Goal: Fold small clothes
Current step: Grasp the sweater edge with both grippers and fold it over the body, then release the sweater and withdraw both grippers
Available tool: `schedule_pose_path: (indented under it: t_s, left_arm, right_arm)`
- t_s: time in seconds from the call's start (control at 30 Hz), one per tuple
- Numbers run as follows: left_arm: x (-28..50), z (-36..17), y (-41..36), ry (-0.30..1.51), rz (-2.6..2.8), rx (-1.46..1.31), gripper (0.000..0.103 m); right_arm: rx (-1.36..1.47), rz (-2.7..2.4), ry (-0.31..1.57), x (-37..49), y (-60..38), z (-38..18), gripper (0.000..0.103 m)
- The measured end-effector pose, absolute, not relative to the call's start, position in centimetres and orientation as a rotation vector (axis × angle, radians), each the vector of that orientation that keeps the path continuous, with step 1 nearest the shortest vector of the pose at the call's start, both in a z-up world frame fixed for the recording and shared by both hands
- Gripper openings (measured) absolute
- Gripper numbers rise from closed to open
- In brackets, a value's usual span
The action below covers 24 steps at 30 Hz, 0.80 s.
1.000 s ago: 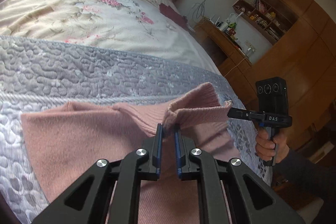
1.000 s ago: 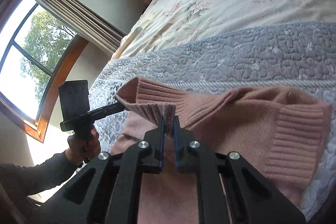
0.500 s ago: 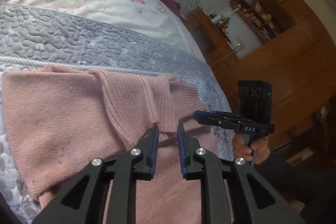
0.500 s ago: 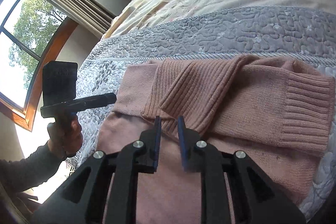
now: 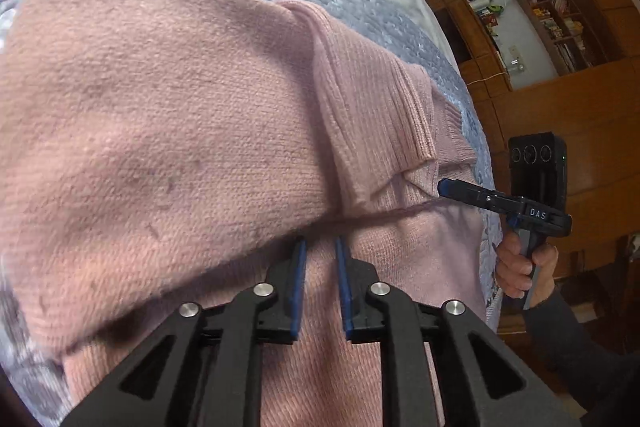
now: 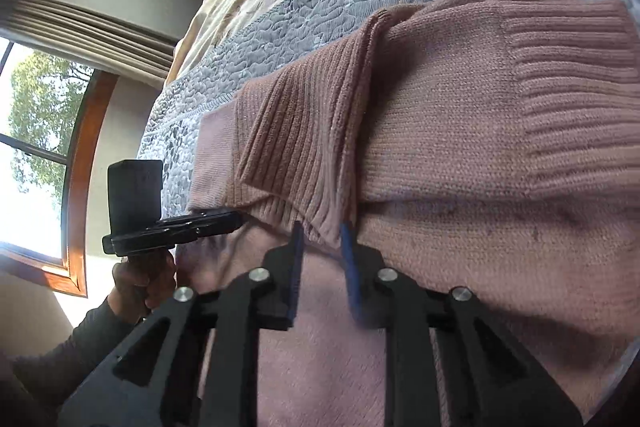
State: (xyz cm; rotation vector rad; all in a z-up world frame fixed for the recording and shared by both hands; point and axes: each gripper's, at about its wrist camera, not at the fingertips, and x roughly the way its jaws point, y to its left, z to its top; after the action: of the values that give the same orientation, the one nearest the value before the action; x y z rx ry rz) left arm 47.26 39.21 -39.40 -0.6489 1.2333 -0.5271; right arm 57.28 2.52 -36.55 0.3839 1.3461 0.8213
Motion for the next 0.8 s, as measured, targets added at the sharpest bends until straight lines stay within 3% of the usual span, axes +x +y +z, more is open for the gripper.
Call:
schedule_pose_path:
  t_s: [0.07, 0.17, 0.27, 0.33, 0.53, 0.8]
  left_arm:
    - [44.9, -37.6, 40.4, 1.193, -0.52, -0.675, 0.034]
    - [39.8, -34.6, 42.4, 1.153, -0.495, -0.698, 0.043]
    - [33.2, -31.9, 44.1, 1.139, -0.455, -0.685, 0.054]
    - [28.7, -30.8, 44.9, 1.152, -0.434, -0.678, 0.058]
    - [18.1, -31.0, 45.6, 1.23, -0.372, -0.747, 0.066]
    - [12.9, -34.2, 44.2, 1.34, -0.296, -0.857, 0.074]
  right_arm:
    - [0.417, 0.822, 1.341, 55.5, 0.7, -35.1, 0.025]
    - [0.496, 0.808, 1.358, 51.5, -3.7, -33.4, 0.03]
    - [0.543, 0.758, 1.398, 46.1, -8.8, -32.4, 0.04]
    - [0.575, 0.719, 1.434, 42.1, -11.9, -32.5, 0.048]
    - [0.651, 0.592, 1.515, 31.1, -18.8, -33.5, 0.049]
    - [0.704, 0.548, 1.514, 25.2, -20.8, -33.7, 0.059]
